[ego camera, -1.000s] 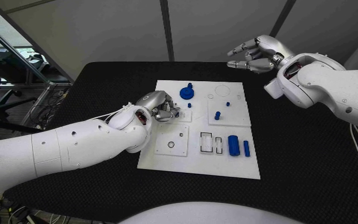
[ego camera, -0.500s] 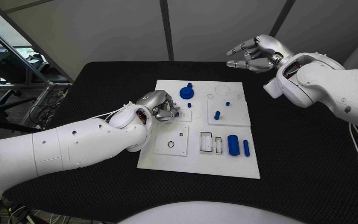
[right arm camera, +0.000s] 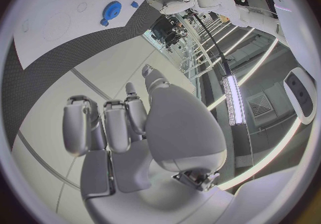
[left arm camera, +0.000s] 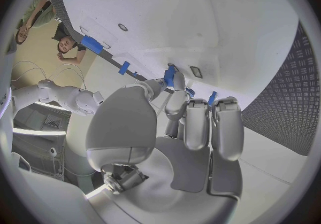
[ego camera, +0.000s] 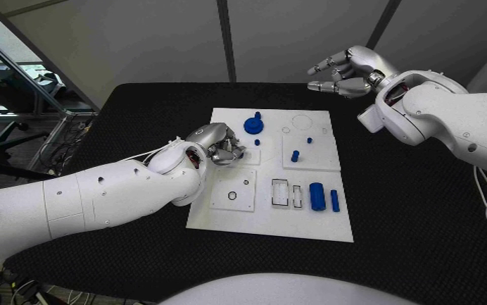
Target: Assemble the parts on the task board
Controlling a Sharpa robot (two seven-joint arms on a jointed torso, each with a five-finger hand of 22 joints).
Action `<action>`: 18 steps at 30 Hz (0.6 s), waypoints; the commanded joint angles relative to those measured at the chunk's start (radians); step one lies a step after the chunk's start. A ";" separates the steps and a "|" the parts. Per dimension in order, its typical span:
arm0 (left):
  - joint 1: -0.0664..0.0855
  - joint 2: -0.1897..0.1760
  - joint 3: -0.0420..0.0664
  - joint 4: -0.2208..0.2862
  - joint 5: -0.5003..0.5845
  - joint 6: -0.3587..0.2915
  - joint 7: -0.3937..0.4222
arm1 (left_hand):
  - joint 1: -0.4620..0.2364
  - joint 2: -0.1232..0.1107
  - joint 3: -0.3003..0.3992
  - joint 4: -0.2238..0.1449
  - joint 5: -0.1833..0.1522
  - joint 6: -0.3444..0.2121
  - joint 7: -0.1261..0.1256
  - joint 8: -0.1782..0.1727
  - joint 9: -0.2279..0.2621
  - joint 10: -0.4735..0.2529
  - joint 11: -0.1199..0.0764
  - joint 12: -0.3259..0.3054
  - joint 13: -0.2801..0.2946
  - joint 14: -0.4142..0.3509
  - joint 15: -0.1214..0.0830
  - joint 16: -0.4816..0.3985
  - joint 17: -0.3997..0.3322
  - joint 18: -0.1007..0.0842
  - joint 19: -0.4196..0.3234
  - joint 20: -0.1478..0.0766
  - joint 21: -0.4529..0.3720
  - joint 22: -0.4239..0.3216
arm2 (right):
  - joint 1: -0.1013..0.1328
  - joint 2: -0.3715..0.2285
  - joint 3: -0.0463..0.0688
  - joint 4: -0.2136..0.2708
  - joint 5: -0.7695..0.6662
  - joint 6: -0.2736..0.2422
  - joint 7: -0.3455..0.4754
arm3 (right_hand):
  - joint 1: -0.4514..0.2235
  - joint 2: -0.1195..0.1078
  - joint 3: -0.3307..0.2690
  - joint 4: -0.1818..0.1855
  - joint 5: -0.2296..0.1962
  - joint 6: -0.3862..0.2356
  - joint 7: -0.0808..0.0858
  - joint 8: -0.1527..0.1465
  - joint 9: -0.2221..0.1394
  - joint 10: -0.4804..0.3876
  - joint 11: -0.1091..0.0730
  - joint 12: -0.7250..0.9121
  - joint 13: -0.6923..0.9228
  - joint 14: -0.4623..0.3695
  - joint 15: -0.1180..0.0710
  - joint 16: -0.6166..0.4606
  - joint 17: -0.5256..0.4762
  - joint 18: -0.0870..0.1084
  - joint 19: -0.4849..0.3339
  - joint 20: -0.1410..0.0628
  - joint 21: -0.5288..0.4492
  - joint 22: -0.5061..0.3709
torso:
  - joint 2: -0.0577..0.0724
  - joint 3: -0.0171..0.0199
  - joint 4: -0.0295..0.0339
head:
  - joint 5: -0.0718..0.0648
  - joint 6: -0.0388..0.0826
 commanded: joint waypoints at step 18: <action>-0.003 -0.002 -0.003 -0.002 -0.002 0.055 -0.040 | -0.011 -0.013 0.132 -0.135 -0.002 0.013 -0.016 -0.001 -0.006 0.010 -0.008 0.006 0.004 0.058 -0.016 -0.003 0.080 -0.104 0.073 -0.005 0.004 0.197 | 0.002 0.003 0.001 0.000 -0.002 -0.006 0.012 | -0.004 0.006 -0.002 0.003 0.006 0.005 0.003 0.004 -0.001 0.000 -0.002 -0.001 0.010 0.049 -0.006 -0.002 0.030 0.018 -0.002 0.000 -0.004 0.092 | 0.000 0.0003 0.0007 | -0.002 0.000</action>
